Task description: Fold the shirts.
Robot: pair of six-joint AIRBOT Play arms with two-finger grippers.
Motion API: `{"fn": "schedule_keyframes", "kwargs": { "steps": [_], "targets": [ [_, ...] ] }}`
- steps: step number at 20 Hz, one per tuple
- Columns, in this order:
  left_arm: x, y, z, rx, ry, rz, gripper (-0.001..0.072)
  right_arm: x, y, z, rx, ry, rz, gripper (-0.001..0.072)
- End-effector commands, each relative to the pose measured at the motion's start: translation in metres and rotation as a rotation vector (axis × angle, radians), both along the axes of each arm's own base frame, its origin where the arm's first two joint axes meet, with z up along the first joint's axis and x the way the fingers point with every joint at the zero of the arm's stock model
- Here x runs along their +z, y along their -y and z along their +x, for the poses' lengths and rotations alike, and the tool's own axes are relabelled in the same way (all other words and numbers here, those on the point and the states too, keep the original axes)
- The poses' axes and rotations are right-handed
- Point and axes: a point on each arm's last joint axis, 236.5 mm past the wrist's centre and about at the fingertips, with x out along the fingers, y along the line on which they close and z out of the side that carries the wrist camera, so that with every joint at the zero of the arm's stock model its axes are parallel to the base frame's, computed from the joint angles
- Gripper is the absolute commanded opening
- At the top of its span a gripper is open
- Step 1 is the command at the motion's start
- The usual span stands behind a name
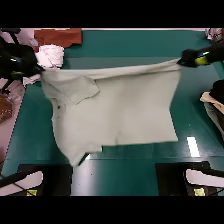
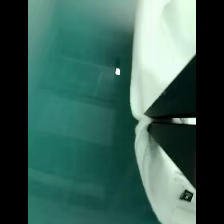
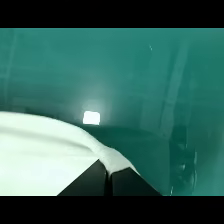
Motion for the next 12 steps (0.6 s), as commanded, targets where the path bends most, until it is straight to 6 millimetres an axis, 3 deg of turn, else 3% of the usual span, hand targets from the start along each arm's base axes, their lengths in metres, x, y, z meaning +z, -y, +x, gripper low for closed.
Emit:
{"fn": "schedule_keyframes", "kwargs": {
  "steps": [1,3,4,8,12],
  "targets": [
    [-0.083,0.025,0.059,0.037,-0.014,-0.077,0.0029,-0.073,-0.009,0.045,-0.023,-0.031,0.008,0.0014],
    [-0.105,0.033,0.072,0.044,-0.019,-0.118,0.0029,-0.098,-0.014,0.053,0.022,-0.098,-0.002,0.0014],
    [-0.107,0.034,0.074,0.026,-0.007,-0.105,0.0030,-0.102,-0.016,0.054,0.044,-0.122,-0.006,0.0014],
    [-0.087,0.017,0.082,0.010,0.032,-0.064,0.0029,-0.086,-0.004,0.066,0.053,-0.120,-0.017,0.0014],
    [-0.060,-0.007,0.084,0.023,0.043,-0.074,0.0029,-0.083,0.021,0.055,0.016,-0.175,-0.003,0.0014]
  ]
}}
